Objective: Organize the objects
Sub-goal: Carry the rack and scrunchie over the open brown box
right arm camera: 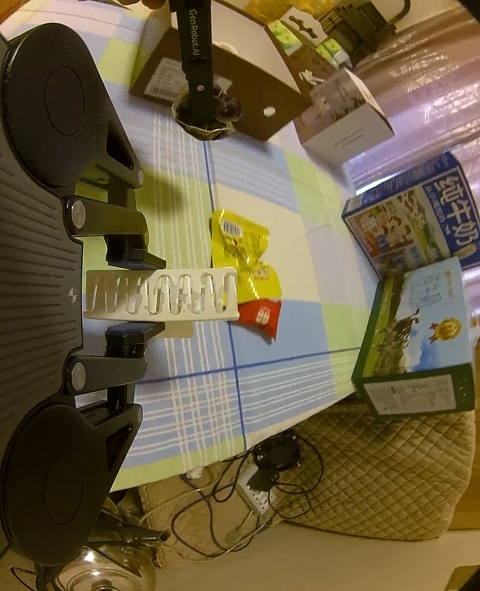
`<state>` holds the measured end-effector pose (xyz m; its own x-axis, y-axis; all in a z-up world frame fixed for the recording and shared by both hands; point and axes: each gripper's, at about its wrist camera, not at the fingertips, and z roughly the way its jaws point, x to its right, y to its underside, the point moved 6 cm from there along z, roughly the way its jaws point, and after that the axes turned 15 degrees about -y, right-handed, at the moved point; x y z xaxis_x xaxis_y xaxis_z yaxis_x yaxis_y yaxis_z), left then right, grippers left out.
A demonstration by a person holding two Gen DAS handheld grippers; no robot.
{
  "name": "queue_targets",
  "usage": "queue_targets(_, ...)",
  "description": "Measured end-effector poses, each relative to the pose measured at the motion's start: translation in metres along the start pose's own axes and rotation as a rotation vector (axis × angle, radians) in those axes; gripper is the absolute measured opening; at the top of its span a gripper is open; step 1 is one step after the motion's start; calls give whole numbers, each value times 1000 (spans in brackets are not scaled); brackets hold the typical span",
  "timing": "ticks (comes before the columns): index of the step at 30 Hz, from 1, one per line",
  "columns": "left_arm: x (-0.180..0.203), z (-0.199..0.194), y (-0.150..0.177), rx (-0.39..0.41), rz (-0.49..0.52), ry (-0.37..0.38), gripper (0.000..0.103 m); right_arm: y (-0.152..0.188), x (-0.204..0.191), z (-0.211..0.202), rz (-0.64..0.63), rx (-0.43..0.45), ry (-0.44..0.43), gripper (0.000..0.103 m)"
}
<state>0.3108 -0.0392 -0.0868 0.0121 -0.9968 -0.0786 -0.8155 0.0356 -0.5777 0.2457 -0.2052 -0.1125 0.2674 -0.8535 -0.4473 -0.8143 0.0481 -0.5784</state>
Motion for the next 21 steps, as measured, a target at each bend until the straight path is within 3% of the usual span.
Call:
queue_targets(11,-30,-42,19,39,-42,23,21,3,-57,-11,-66,19,-84,25)
queue_targets(21,-87,-77,38,64,-105,-1,21,12,-138,9,-117,-27,-262,25)
